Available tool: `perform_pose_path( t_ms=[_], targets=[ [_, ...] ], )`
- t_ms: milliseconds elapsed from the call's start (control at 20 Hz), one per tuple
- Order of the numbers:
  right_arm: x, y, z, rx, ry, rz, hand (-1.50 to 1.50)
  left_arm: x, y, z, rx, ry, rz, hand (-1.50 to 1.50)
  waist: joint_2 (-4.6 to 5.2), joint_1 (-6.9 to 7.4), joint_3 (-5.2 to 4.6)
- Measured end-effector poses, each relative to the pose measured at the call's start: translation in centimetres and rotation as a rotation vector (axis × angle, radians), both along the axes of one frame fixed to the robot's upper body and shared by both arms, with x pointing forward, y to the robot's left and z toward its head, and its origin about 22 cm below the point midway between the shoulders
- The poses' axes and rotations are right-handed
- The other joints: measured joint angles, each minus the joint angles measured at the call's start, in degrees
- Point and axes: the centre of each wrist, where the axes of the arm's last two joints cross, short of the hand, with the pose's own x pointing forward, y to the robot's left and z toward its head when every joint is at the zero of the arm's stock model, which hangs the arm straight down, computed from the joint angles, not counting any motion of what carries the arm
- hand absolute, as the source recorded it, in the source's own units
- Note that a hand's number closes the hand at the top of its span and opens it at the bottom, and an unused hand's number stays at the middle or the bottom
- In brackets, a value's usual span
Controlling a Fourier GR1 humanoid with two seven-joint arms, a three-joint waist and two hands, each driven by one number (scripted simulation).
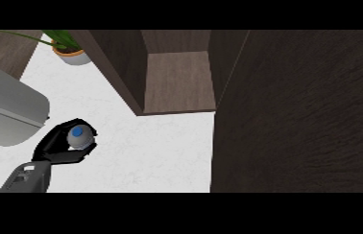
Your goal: Pick up the bottled water, place it into the cabinet and close the cabinet
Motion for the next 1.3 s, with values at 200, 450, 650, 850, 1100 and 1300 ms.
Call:
perform_pose_path(
  t_ms=[200,450,650,850,1100,1300],
  targets=[
    [-0.2,-0.1,0.0,-0.003,-0.003,-0.003,-1.5,0.3,-0.9,-0.3,0.063,-0.097,-0.002,1.5,0.07,0.02,-0.02],
    [-0.5,-0.1,-0.1,0.001,0.002,-0.013,-1.5,0.4,-2.4,-0.9,0.121,-0.212,0.002,1.5,-0.05,0.43,0.09],
    [-0.9,0.0,-0.1,0.007,0.021,-0.025,-1.5,-0.6,-5.1,-2.7,0.14,-0.285,0.11,1.5,-0.64,1.52,0.63],
    [-1.2,0.0,-0.2,0.005,0.032,-0.037,-1.5,-1.0,-7.3,-3.5,0.141,-0.339,0.188,1.5,-1.04,2.4,1.13],
    [-1.5,-0.2,-0.2,-0.005,0.036,-0.043,-1.5,-0.5,-10.9,-3.7,0.086,-0.355,0.195,1.5,-1.23,2.82,1.2],
    [-1.6,-0.3,-0.2,-0.012,0.036,-0.037,-1.5,0.4,-14.3,-3.3,0.014,-0.344,0.173,1.5,-1.09,2.62,0.85]
  ],
)
